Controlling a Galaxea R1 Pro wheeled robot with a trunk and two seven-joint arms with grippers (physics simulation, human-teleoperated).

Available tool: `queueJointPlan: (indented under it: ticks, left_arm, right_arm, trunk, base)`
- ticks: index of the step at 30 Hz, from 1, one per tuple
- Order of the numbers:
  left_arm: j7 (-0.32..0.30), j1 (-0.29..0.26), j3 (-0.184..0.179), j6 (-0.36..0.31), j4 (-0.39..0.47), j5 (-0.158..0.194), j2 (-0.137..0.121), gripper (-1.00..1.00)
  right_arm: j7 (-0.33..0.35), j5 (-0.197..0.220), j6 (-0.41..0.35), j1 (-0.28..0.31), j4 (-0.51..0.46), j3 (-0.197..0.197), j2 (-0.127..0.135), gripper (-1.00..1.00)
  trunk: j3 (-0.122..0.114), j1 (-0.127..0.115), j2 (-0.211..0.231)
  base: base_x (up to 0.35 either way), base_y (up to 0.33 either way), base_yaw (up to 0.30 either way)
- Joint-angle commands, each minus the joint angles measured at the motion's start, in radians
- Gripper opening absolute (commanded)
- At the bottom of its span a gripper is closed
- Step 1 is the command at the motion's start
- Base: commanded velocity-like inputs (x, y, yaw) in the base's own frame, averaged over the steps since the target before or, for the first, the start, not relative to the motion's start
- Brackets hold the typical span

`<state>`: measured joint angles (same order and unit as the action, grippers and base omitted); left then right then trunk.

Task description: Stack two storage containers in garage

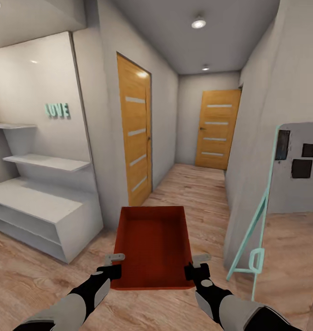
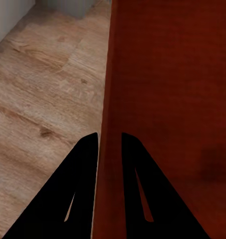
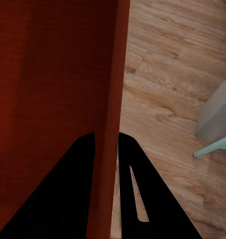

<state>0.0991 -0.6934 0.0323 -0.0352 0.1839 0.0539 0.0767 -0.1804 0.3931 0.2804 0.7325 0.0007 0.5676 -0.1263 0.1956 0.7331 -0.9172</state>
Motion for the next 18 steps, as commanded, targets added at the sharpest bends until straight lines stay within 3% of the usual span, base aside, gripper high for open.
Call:
queueJointPlan:
  ticks: [1, 8, 18]
  left_arm:
    - [0.008, 0.000, -0.003, 0.054, 0.005, -0.002, 0.000, -1.00]
    - [0.008, 0.000, -0.003, 0.054, 0.005, -0.002, 0.000, -1.00]
    - [0.008, 0.000, -0.003, 0.054, 0.005, -0.002, 0.000, -1.00]
  right_arm:
    - [0.009, -0.005, -0.003, 0.001, 0.001, -0.037, -0.001, -1.00]
    - [0.009, -0.005, -0.003, 0.001, 0.001, -0.037, -0.001, -1.00]
    - [0.009, -0.005, -0.003, 0.001, 0.001, -0.037, -0.002, -1.00]
  trunk:
    - [0.001, 0.001, -0.001]
    - [0.001, 0.001, -0.001]
    - [0.001, 0.001, -0.001]
  base:
    - [0.321, 0.088, -0.288]
    - [0.321, 0.088, -0.280]
    - [0.322, 0.089, -0.031]
